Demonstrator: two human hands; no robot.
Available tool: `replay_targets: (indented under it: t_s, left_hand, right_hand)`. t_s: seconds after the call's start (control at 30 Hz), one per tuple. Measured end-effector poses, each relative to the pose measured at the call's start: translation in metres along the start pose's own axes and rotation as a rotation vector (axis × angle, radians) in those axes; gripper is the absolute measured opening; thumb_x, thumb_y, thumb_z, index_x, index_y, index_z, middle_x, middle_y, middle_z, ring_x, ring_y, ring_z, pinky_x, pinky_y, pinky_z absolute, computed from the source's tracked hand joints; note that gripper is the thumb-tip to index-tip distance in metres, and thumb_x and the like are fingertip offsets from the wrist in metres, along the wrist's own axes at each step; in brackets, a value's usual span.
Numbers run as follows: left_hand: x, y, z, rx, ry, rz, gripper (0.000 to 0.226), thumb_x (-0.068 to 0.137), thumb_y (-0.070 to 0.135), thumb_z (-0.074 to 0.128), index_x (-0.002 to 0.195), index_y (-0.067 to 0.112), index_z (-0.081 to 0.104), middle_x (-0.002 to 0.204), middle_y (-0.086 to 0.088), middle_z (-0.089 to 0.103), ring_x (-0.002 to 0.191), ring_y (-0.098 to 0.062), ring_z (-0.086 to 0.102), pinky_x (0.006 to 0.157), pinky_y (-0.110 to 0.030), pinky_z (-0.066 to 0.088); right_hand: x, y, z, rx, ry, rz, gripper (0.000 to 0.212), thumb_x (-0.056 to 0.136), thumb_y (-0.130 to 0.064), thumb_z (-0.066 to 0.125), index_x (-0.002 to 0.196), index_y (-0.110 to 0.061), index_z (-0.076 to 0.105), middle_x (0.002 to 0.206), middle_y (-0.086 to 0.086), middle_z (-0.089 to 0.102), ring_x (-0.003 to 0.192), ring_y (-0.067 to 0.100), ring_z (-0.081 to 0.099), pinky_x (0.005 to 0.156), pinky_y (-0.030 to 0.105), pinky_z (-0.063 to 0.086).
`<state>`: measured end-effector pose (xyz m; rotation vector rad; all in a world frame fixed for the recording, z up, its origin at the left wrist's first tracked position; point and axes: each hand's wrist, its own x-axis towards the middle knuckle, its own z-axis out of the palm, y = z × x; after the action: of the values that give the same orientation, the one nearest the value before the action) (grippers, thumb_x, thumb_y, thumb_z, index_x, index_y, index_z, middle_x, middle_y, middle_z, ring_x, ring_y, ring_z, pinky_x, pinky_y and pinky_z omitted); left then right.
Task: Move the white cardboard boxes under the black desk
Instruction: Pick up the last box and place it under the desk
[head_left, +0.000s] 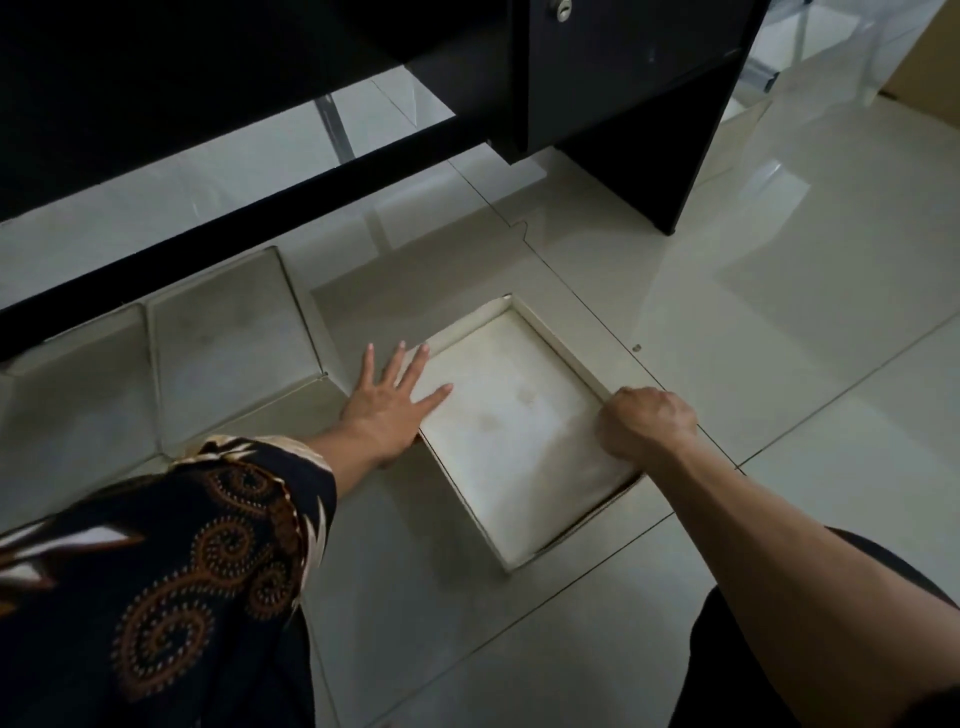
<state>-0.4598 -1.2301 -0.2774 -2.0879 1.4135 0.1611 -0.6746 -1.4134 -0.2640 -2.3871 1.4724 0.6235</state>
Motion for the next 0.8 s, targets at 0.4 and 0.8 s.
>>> replay_targets:
  t_s: [0.4,0.8]
  left_hand:
    - [-0.093,0.118,0.003,-0.708,0.159,-0.273,0.070,0.092,0.004,0.040,0.156,0.027,0.023,0.167,-0.007,-0.010,0.150,-0.035,-0.020,0.118,-0.059,-0.013]
    - [-0.070,0.091,0.022,-0.511,0.054,0.011,0.065,0.103,0.044,0.038,0.157,0.032,0.006,0.167,-0.008,-0.010,0.150,-0.038,-0.016,0.118,-0.059,-0.013]
  right_hand:
    - [-0.001,-0.004,0.021,0.211,-0.123,0.047,0.061,0.099,-0.057,0.041,0.135,-0.008,0.034,0.132,0.017,0.059,0.124,0.036,0.054,0.082,0.038,0.038]
    - [0.006,-0.064,0.020,0.222,0.000,0.011,0.086,0.092,-0.074,0.035,0.142,-0.004,0.032,0.134,0.023,0.058,0.123,0.039,0.057,0.092,0.042,0.047]
